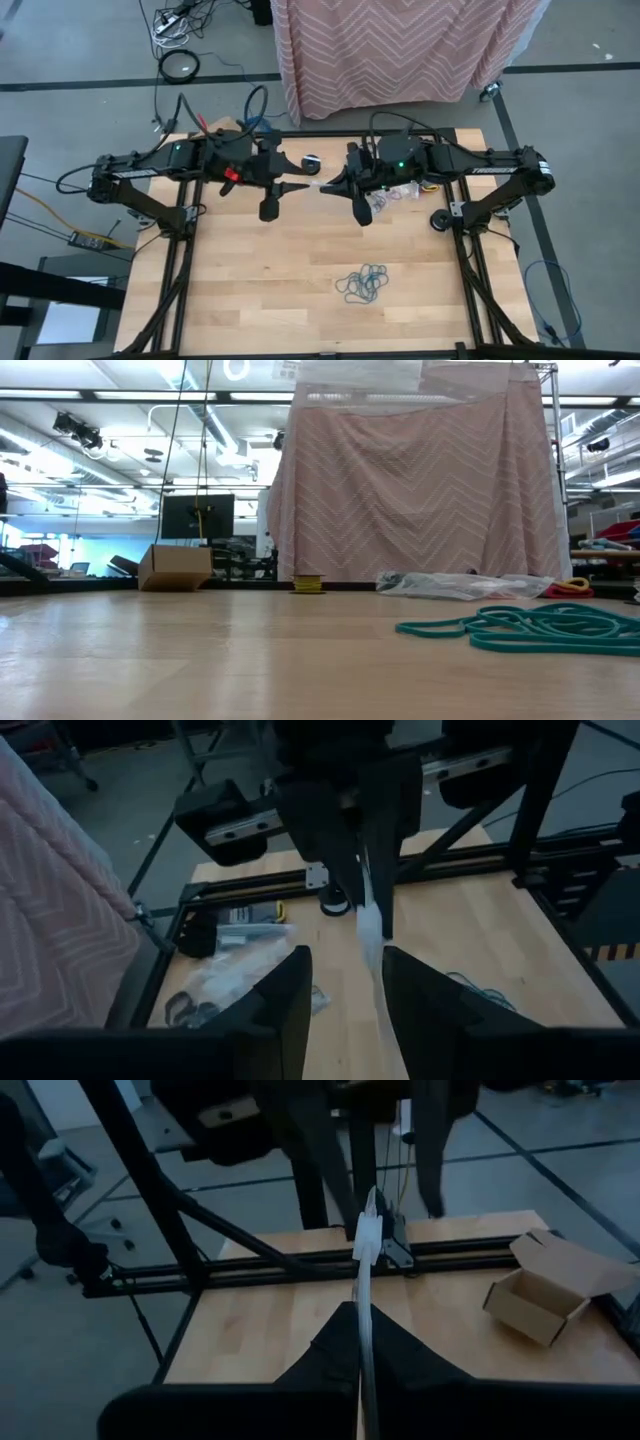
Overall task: Sort rubber bands
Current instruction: Open the transparent zip bag
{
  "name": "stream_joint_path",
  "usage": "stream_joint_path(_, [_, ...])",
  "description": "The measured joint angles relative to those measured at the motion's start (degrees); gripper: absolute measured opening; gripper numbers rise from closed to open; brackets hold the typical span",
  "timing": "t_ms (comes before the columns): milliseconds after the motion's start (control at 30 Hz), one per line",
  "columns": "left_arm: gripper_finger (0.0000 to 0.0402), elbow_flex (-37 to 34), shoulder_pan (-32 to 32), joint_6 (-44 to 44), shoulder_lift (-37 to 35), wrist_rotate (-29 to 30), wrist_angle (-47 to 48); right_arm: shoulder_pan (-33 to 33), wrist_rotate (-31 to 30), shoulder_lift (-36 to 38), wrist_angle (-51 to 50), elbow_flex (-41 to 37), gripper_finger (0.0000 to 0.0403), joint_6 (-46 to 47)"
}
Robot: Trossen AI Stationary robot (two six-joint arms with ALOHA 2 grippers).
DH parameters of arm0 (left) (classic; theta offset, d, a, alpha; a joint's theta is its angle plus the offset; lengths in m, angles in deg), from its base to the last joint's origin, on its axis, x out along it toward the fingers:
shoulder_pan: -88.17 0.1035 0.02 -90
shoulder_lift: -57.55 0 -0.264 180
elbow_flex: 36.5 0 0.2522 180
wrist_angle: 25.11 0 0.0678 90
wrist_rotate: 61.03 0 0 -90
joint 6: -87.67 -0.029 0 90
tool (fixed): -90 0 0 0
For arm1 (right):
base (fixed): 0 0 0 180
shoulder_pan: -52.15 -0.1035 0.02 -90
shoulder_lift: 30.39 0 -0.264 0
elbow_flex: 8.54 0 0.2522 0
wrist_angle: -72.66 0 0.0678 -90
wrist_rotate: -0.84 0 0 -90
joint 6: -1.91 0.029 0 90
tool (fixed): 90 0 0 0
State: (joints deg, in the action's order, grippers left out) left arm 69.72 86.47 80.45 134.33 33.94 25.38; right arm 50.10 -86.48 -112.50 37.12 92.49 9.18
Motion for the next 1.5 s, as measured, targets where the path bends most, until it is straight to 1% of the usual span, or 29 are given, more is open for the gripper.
stream_joint_path(133, [0.0127, 0.0, 0.54, 0.02, 0.05, -0.11, 0.33, 0.0, 0.0, 0.02, 0.03, 0.0, 0.0, -0.26])
stream_joint_path(200, [0.0114, 0.0, 0.61, 0.0, 0.04, -0.11, 0.37, 0.02, 0.0, 0.02, 0.06, 0.0, 0.0, -0.31])
stream_joint_path(267, [0.009, 0.0, 0.61, -0.05, 0.02, -0.11, 0.28, 0.02, 0.0, 0.02, 0.06, 0.0, 0.0, -0.35])
stream_joint_path(400, [0.0024, 0.0, 0.59, -0.75, 0.04, -0.24, 0.26, 0.02, -0.02, 0.02, 0.06, 0.0, 0.0, -0.39])
stream_joint_path(467, [0.0008, 0.0, 0.61, -1.25, 0.04, -0.82, 0.18, 0.02, -0.01, 0.02, 0.03, 0.0, 0.0, -0.39])
stream_joint_path(600, [0.0004, 0.0, 0.61, -1.31, 0.04, -1.01, 0.07, 0.04, -0.03, 0.02, 0.02, 0.0, 0.0, -1.02])
stream_joint_path(767, [0.0002, 0.0, 0.61, -1.31, 0.04, -1.07, 0.04, 0.15, -1.18, 0.01, 0.68, 0.0, 0.0004, -6.05])
stream_joint_path(867, [0.0002, 0.0, 0.61, -1.31, 0.04, -1.95, 0.04, 0.21, -1.2, 0.0, 2.23, 0.0, 0.0023, -8.78])
stream_joint_path(1067, [0.0001, 0.0, 0.61, -1.31, 0.04, -2.16, 0.23, 1.02, 0.06, -0.35, 3.46, -0.01, 0.0075, -8.98])
stream_joint_path(1200, [0.0001, 0.0, 0.61, -1.31, 0.41, -2.26, 0.11, 1.09, 0.33, -0.33, 4.49, -0.02, 0.0093, -8.98])
stream_joint_path(1333, [0.0001, 0.0, 0.61, -1.36, 1.48, -3.31, -0.42, 1.09, 0.39, -0.33, 5.66, -0.02, 0.0094, -8.98])
stream_joint_path(1500, [0.0, -0.02, 0.61, -1.38, 2.36, -3.74, -1.89, 1.11, 0.39, -0.33, 5.37, -0.02, 0.0076, -8.96])
